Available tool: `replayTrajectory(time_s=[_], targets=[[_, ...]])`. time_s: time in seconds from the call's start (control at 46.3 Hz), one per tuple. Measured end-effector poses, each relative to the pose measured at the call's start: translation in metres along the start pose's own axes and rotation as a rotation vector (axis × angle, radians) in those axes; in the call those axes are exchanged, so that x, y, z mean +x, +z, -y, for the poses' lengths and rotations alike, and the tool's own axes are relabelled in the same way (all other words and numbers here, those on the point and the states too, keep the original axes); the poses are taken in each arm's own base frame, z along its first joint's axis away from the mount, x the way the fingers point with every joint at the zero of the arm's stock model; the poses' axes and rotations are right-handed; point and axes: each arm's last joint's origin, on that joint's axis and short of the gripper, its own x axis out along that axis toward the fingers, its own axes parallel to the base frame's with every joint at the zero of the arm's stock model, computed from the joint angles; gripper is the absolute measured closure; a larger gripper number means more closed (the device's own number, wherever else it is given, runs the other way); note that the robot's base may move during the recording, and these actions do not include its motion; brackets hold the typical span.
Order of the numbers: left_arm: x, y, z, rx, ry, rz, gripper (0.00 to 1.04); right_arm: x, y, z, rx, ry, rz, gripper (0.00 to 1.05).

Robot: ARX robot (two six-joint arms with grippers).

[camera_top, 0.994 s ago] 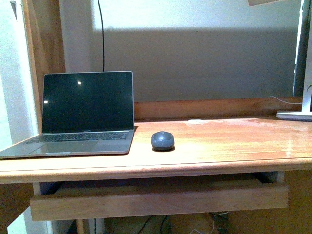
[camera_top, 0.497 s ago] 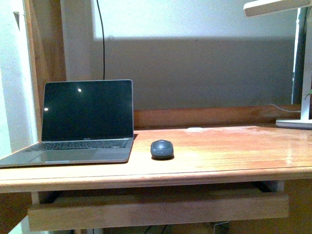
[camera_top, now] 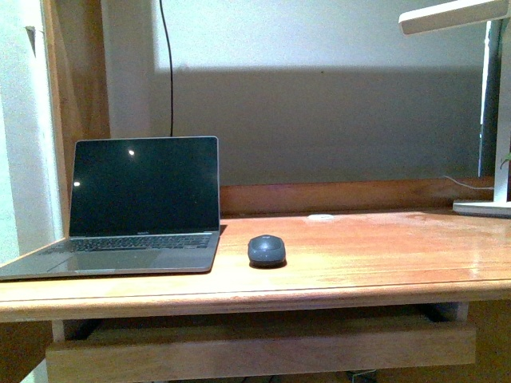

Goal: Place mouse

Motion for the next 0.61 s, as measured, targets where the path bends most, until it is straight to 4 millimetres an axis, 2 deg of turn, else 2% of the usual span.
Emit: replayTrajectory(time_s=[0.043,0.13,0.195,0.303,0.519,0.562,0.605], targets=[[0.0,0.0,0.0,0.0,0.0,0.0,0.08,0.0,0.0,0.0,-0.002,0.0,0.0,1.0],[0.0,0.0,0.0,0.0,0.0,0.0,0.08,0.0,0.0,0.0,-0.002,0.0,0.0,0.87],[0.0,0.0,0.0,0.0,0.0,0.0,0.08,0.0,0.0,0.0,-0.002,0.0,0.0,0.74],[0.0,0.0,0.0,0.0,0.0,0.0,0.08,0.0,0.0,0.0,-0.002,0.0,0.0,0.48],[0.0,0.0,0.0,0.0,0.0,0.0,0.08,0.0,0.0,0.0,-0.002,0.0,0.0,0.11],[0.0,0.0,0.0,0.0,0.0,0.0,0.08,0.0,0.0,0.0,-0.002,0.0,0.0,0.06],[0.0,0.0,0.0,0.0,0.0,0.0,0.08,0.0,0.0,0.0,-0.002,0.0,0.0,0.07]])
